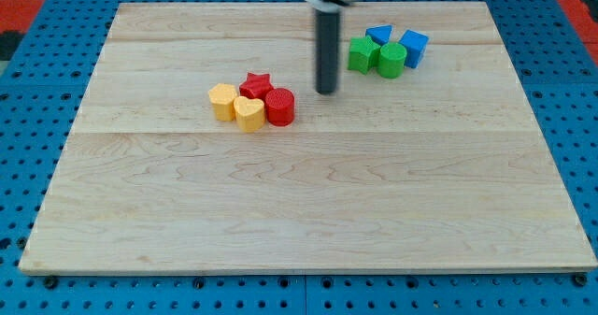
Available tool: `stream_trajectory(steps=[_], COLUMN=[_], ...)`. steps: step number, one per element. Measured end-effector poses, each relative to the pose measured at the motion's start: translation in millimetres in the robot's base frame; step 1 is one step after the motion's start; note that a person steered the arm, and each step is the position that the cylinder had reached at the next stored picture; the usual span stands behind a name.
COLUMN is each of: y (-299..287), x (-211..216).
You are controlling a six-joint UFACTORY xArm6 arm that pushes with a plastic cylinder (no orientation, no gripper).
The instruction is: Move the red circle towards the top center of the board
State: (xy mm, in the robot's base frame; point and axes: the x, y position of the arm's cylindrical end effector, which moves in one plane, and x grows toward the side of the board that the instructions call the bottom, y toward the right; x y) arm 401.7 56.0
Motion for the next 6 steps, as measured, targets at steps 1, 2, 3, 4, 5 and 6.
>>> stream_trajectory(steps=[1, 2, 3, 4, 5, 6], y=[-49.5, -86.7, -85.7, -73.7, -34.9, -46.9], x=[67.1, 36.1, -1.1, -38.3, -86.3, -80.5])
